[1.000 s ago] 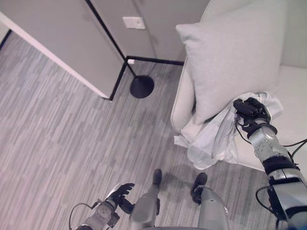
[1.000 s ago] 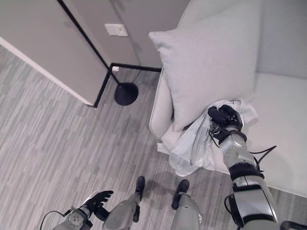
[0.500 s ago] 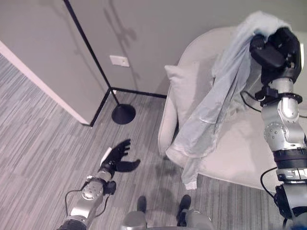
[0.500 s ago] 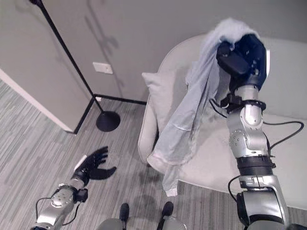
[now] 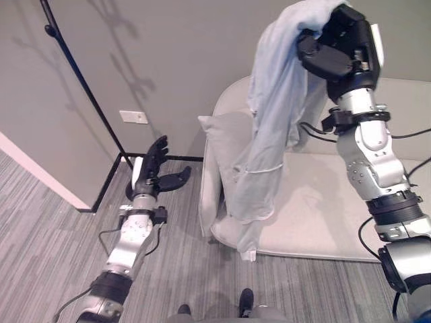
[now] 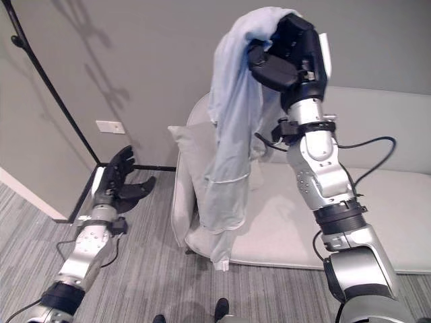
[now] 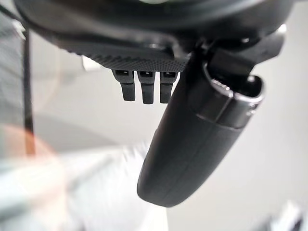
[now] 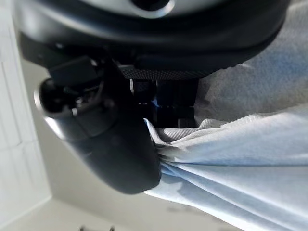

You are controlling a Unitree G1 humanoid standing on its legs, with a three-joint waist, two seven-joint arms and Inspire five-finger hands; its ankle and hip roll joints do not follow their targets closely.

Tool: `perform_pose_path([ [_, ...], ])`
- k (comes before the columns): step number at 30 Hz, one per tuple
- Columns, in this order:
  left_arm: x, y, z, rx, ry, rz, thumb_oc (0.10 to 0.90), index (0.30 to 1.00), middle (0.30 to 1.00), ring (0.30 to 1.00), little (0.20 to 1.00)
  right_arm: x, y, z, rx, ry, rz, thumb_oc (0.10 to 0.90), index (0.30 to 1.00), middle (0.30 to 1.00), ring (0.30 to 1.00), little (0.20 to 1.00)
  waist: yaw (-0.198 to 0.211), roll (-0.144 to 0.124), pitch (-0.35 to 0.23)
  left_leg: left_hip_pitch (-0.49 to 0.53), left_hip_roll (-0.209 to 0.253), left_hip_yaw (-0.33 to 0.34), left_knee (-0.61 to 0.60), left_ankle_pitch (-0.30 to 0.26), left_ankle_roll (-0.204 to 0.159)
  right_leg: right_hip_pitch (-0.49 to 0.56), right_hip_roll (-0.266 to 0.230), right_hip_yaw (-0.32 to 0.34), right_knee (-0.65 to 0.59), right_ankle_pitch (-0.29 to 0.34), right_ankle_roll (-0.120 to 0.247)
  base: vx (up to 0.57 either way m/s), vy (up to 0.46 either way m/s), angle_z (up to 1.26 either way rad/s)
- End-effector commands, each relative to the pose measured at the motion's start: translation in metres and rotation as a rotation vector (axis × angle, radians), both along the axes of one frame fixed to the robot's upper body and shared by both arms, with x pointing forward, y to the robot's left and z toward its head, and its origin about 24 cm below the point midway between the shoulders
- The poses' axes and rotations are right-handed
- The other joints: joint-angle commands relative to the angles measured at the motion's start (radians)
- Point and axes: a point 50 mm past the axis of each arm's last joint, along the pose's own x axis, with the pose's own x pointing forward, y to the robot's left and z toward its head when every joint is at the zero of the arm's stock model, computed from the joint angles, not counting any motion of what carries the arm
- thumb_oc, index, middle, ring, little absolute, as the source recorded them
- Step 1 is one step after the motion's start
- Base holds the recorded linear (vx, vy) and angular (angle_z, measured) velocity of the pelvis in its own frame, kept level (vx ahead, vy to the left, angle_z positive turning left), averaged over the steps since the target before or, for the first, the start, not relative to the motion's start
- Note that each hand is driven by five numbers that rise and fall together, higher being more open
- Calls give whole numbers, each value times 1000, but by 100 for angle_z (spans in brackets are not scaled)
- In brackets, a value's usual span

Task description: Hang the clothes on the sofa on the clothes rack.

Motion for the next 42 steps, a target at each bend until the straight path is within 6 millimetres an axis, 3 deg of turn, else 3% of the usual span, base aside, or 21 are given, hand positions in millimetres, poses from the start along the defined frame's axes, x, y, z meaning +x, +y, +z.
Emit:
perform_pose_path([
  [1,5,-26,10,-2,-86,-138,800,900,900,900,900,-34,31,92,94,-420,126,400,300,300,300,300,-1,-88,-132,35,-3,-4,104,-148,-5,60,-33,49,-19,-48,55,-7,-22,-25],
  [3,6,-27,10,-3,-88,-139,800,900,900,900,900,-34,31,93,93,-422,126,400,300,300,300,300,-1,-87,-131,35,-3,-3,104,-148,-5,59,-32,50,-18,-48,54,-9,-16,-13],
  [5,3,-60,-1,-44,-17,-273,800,900,900,900,900,-38,46,116,130,-475,151,400,300,300,300,300,-18,-97,-132,43,3,5,94,-144,-5,54,-25,59,-20,-43,54,-15,-40,-13],
  [6,0,-66,-1,-71,-4,-308,800,900,900,900,900,-40,49,121,134,-488,148,400,300,300,300,300,-21,-99,-132,44,3,5,92,-143,-5,54,-22,63,-22,-41,54,-6,-30,-15],
  [10,-10,-74,-3,-142,38,-388,800,900,900,900,900,-42,56,136,177,-516,156,400,300,300,300,300,-24,-102,-131,54,11,15,83,-143,-5,52,-10,78,-29,-36,52,-5,-34,-11],
  [14,-11,-88,-9,-106,65,-422,800,900,900,900,900,-44,67,133,238,-507,233,400,300,300,300,300,-36,-105,-134,60,16,24,84,-145,-5,54,0,94,-39,-32,51,-5,-24,-12],
  [19,18,-110,-26,100,133,-267,800,900,900,900,900,-64,88,123,290,-518,418,400,300,300,300,300,-88,-103,-142,73,15,46,71,-142,-7,46,8,112,-34,-32,48,-2,-8,-10],
  [20,24,-113,-29,123,155,-218,762,844,844,844,844,-70,89,119,294,-529,446,400,300,300,300,300,-100,-99,-142,76,14,50,65,-140,-7,44,9,116,-33,-33,48,-23,0,-6],
  [21,30,-114,-29,117,180,-150,535,502,502,502,502,-76,89,113,301,-538,472,400,300,300,300,300,-112,-92,-141,78,14,57,59,-135,-8,40,10,120,-31,-32,49,-23,1,-7],
  [22,34,-113,-30,116,196,-122,400,300,300,300,300,-79,88,111,308,-543,481,400,300,300,300,300,-119,-89,-141,79,13,60,57,-134,-8,38,12,123,-31,-32,50,-22,2,-18],
  [24,37,-111,-29,125,201,-83,400,300,300,300,300,-85,87,107,315,-559,501,400,300,300,300,300,-127,-84,-141,84,13,68,52,-131,-8,34,15,130,-30,-31,51,-4,-1,-28],
  [30,46,-85,-28,55,211,116,400,300,300,300,300,-94,75,90,321,-574,483,400,300,300,300,300,-149,-78,-143,101,23,104,43,-128,-14,19,30,160,-31,-24,55,14,-25,-24],
  [32,46,-85,-28,55,211,116,400,300,300,300,300,-94,75,90,321,-574,483,400,300,300,300,300,-148,-78,-143,101,23,105,43,-128,-14,18,30,160,-31,-23,55,15,-33,-18],
  [35,43,-55,-3,-162,74,220,400,300,300,300,300,-85,58,78,291,-536,363,400,300,300,300,300,-127,-84,-131,94,35,108,59,-124,-17,16,37,161,-36,-23,56,25,-54,-9],
  [36,34,-26,13,-207,-40,285,400,300,300,300,300,-82,43,69,257,-517,284,400,300,300,300,300,-105,-88,-122,84,39,97,70,-119,-19,19,37,152,-39,-25,54,24,-38,-9],
  [37,33,-26,12,-205,-37,286,400,300,300,300,300,-82,42,68,259,-514,283,400,300,300,300,300,-106,-89,-124,84,39,96,72,-120,-19,20,38,151,-39,-25,54,30,-33,-4],
  [41,5,32,40,-183,-245,415,400,300,300,300,300,-82,8,45,173,-496,108,400,300,300,300,300,-62,-94,-104,51,41,62,110,-120,-19,33,32,124,-54,-28,53,32,-16,14],
  [42,4,32,40,-182,-244,415,400,300,300,300,300,-82,8,45,174,-495,107,400,300,300,300,300,-62,-95,-105,50,41,61,111,-120,-18,34,31,123,-54,-28,53,38,6,25],
])
